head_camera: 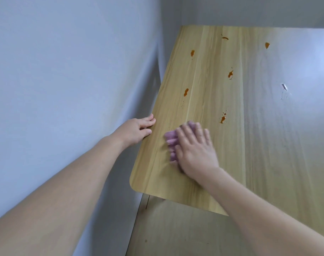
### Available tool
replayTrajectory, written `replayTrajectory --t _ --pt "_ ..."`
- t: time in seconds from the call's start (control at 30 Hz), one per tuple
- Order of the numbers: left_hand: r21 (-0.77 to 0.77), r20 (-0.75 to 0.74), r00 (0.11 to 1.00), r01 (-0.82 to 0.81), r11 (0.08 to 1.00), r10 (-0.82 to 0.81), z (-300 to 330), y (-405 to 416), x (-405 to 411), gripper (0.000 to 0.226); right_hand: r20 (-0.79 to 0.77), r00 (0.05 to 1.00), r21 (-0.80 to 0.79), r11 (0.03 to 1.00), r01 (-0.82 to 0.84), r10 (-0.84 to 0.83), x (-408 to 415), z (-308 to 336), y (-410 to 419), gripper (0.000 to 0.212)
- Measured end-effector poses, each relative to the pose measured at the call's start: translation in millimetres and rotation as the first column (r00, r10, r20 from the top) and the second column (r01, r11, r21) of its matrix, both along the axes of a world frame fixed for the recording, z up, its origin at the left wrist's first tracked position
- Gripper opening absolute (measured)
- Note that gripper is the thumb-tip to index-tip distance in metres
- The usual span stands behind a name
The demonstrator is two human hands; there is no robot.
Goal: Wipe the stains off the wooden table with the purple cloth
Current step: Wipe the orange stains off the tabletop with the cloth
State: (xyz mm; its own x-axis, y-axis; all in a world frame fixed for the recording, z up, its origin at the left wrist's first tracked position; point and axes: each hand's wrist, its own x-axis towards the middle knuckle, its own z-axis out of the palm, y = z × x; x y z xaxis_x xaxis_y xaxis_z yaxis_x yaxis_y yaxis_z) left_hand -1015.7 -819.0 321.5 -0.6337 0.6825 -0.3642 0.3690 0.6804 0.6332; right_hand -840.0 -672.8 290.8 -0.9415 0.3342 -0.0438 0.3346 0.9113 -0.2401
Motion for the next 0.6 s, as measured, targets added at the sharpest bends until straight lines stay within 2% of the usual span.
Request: replayTrajectory --t 0.1,0.2,0.27,0.37,0.43,0.5,0.6 --pt "0.011 -0.014 1.000 0.012 1.000 -0.012 0 1 -3 0.044 -0.059 0.965 -0.010 0.966 -0.257 0.256 1 -2 -59 0.057" --pt "0.002 0.001 1.000 0.024 1.000 -0.024 0 3 -7 0.045 -0.031 0.924 -0.042 0.923 -0.382 0.381 8 -2 -58 0.055" --pt "-0.014 0.044 0.999 0.006 1.000 -0.005 1 3 -11 0.050 -0.023 0.936 -0.016 0.936 -0.352 0.352 5 -1 -26 0.055" --pt "-0.087 0.065 0.998 -0.019 0.996 0.025 10 6 -13 0.078 0.042 0.994 -0.007 0.995 -0.100 0.101 2 3 25 0.056" --pt "-0.114 0.018 0.999 -0.030 0.993 0.033 19 11 -14 0.082 0.037 0.999 0.021 0.999 -0.035 0.034 0 5 24 0.057" --pt "-0.118 -0.066 0.997 -0.036 0.992 0.028 27 17 -16 0.080 -0.005 0.988 0.016 0.988 -0.153 0.153 -4 5 -5 0.057" --pt "-0.168 -0.171 0.985 -0.023 0.986 -0.006 28 21 -26 0.082 -0.052 0.884 0.016 0.885 -0.465 0.465 -16 0 -46 0.053"
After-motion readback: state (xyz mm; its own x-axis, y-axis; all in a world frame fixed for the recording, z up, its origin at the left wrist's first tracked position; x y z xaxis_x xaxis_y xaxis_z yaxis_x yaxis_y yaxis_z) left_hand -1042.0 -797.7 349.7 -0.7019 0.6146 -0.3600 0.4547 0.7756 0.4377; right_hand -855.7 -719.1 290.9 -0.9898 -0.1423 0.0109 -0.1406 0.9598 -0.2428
